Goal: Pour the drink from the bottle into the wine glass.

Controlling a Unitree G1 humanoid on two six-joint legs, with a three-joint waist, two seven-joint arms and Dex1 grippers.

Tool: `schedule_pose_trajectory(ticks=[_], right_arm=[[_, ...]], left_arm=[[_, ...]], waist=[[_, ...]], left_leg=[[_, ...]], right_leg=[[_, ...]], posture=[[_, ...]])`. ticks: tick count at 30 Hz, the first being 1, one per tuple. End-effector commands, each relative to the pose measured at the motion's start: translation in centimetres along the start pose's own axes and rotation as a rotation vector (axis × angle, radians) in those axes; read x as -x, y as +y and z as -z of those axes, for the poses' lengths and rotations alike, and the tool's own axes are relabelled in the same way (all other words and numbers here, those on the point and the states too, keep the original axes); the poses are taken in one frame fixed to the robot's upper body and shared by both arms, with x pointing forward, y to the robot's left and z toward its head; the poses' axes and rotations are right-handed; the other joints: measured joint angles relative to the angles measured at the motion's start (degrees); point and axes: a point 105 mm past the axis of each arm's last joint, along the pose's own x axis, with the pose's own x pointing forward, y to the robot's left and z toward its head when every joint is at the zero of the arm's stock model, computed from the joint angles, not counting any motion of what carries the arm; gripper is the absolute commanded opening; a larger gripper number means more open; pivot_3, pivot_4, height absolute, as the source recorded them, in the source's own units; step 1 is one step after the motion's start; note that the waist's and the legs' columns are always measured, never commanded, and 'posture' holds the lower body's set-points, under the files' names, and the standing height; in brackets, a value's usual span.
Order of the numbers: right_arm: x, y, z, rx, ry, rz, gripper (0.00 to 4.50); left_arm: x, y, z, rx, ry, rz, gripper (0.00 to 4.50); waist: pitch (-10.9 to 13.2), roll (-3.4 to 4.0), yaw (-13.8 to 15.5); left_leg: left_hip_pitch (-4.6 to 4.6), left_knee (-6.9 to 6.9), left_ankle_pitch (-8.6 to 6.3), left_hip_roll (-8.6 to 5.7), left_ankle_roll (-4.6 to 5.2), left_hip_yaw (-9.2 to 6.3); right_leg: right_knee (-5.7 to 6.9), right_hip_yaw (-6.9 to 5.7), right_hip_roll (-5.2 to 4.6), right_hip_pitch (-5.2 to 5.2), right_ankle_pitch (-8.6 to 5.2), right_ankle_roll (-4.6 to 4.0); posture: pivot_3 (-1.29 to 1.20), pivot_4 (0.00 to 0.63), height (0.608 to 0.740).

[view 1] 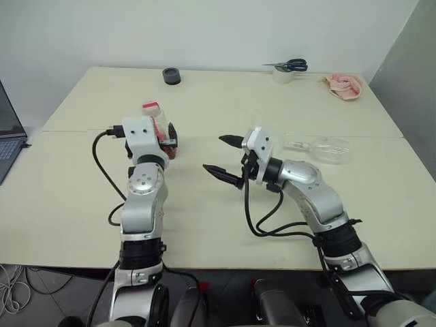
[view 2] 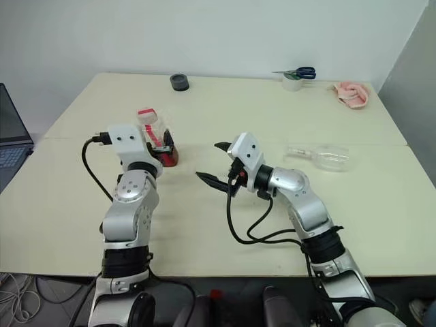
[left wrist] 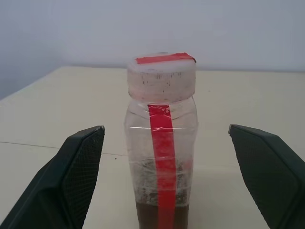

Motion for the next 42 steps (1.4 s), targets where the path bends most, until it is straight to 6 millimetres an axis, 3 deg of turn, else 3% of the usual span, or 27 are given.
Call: schedule_pose_trajectory(ticks=[1,12,23,26,32,38,42], right_arm=[[-0.2,0.1,-1.4,0.029,-0.048,-0.013,4.5],[-0.3,0.3,-2.5,0.017,-0.069,-0.027,4.5],[-0.2,0.3,-1.9,0.027,-0.038,-0.018,4.5],[-0.1,0.4,-1.7,0.031,-0.031,-0.017,4.5],[0.0,0.3,-1.7,0.035,-0.028,-0.01,4.5],[0.5,-1.0,-2.8,0.017,-0.051,0.038,4.5],[2.1,-4.1,-4.4,-0.062,-0.03,0.149,4.5]], left_arm=[[-0.6,0.2,-1.5,0.004,-0.049,-0.01,4.47],[-2.2,0.2,-1.3,0.014,-0.049,0.015,4.47],[-4.1,-0.4,-1.3,-0.035,-0.074,0.051,4.47],[-4.4,-0.4,-1.3,-0.043,-0.081,0.047,3.85],[-4.6,-0.4,-1.4,-0.058,-0.101,0.059,1.99],[-4.0,0.2,-2.0,-0.064,-0.126,0.102,1.94],[-1.5,-1.8,-4.4,-0.045,-0.155,0.387,1.94]], waist=[[0.0,0.0,-0.01],[0.0,0.0,0.02],[0.0,0.0,0.03],[0.0,0.0,0.04],[0.0,0.0,0.03],[0.0,0.0,-0.02],[0.03,0.04,-0.03]], left_leg=[[0.0,0.0,0.0,0.0,0.0,0.0],[-0.01,0.01,0.0,0.0,-0.01,-0.01],[-0.02,-0.02,0.0,-0.01,-0.01,-0.01],[-0.03,-0.01,0.0,-0.02,-0.01,-0.01],[-0.03,-0.01,0.0,-0.01,-0.01,-0.02],[-0.04,-0.02,0.0,-0.01,-0.01,-0.01],[-0.13,-0.03,0.01,-0.02,-0.02,-0.02]], right_leg=[[0.0,0.0,0.0,0.0,0.0,0.0],[0.02,-0.02,-0.01,-0.01,0.0,0.0],[0.02,-0.02,-0.02,-0.02,0.0,0.0],[0.01,-0.02,-0.02,-0.02,0.0,0.0],[0.02,-0.03,-0.02,-0.03,0.0,0.0],[0.02,-0.03,-0.03,-0.05,0.0,0.0],[0.06,-0.03,-0.06,-0.14,0.12,-0.2]], posture=[[0.0,0.15,0.74],[0.0,0.15,0.74],[0.0,0.15,0.74],[0.0,0.15,0.74],[0.0,0.15,0.74],[0.0,0.15,0.74],[0.0,0.15,0.74]])
